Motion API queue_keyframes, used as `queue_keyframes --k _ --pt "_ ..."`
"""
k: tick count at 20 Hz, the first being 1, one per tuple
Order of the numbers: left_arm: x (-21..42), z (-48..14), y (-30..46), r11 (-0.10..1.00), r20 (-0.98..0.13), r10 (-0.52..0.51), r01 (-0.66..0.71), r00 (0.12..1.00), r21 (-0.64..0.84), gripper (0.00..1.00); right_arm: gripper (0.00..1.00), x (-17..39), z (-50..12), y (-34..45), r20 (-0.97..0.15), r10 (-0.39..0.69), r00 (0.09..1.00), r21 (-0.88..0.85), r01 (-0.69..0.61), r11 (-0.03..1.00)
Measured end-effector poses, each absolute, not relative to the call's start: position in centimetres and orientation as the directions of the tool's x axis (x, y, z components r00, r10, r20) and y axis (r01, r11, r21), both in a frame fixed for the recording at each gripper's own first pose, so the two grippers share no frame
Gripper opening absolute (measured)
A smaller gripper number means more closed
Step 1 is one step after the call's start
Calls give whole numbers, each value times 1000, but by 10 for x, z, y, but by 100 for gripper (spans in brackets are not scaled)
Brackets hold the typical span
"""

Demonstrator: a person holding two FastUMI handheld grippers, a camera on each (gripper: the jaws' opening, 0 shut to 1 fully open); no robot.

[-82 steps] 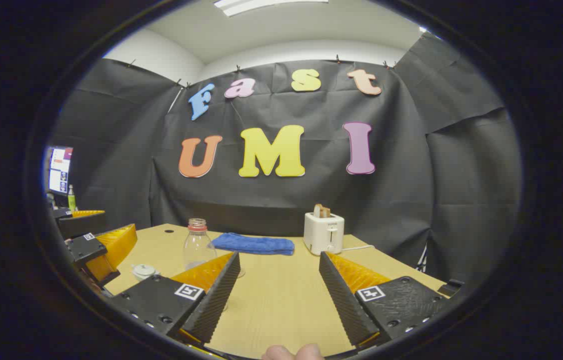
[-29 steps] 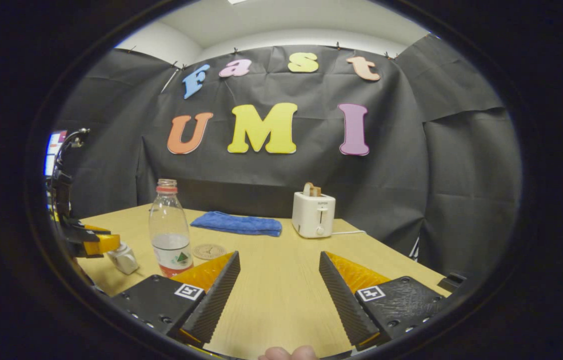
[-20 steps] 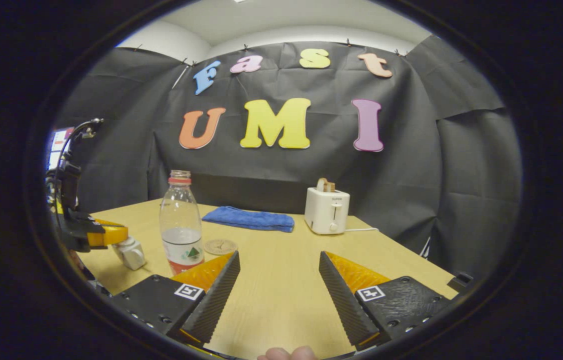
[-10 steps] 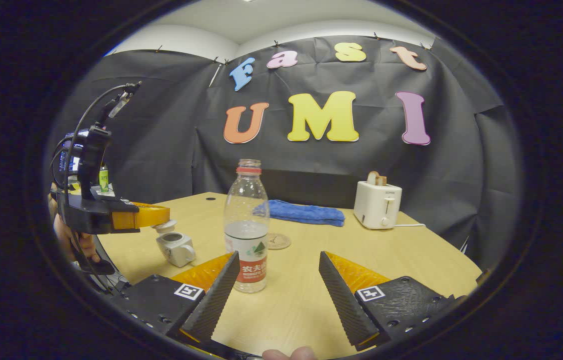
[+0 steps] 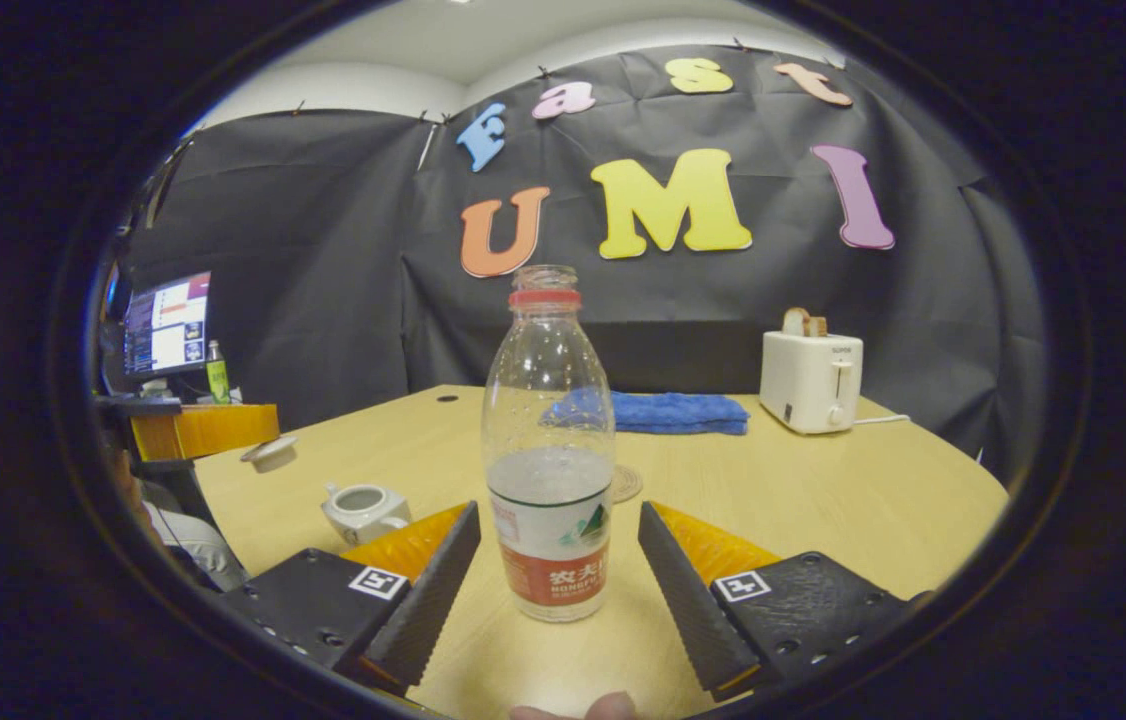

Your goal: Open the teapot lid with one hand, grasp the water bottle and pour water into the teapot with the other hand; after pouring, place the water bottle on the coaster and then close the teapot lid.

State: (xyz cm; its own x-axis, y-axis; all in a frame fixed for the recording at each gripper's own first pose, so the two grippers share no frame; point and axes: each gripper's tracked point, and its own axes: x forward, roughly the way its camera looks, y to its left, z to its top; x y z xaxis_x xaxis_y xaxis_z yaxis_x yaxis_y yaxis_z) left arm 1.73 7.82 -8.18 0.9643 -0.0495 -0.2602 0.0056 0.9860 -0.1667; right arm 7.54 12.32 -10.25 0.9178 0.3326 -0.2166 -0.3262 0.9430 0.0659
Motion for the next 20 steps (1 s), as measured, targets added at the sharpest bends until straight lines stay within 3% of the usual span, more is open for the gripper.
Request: queue_keyframes --k 5,8,11,13,20 --pt "12 -84 86 983 -259 -39 -9 965 -181 3 93 81 -98 131 -226 343 912 83 -333 939" --pt "12 -83 84 981 -256 -56 5 965 -194 3 74 79 -91 130 -216 340 915 27 -342 939" --pt "12 -82 82 980 -249 -70 20 966 -196 3 71 81 -80 132 -224 346 911 -140 -381 914" --pt "13 -82 83 981 -248 -76 28 966 -192 3 67 88 -74 130 -246 343 906 -287 -406 868" --pt "15 -75 92 982 -228 -78 35 971 -183 3 67 106 -88 126 -308 279 910 -676 -416 609"
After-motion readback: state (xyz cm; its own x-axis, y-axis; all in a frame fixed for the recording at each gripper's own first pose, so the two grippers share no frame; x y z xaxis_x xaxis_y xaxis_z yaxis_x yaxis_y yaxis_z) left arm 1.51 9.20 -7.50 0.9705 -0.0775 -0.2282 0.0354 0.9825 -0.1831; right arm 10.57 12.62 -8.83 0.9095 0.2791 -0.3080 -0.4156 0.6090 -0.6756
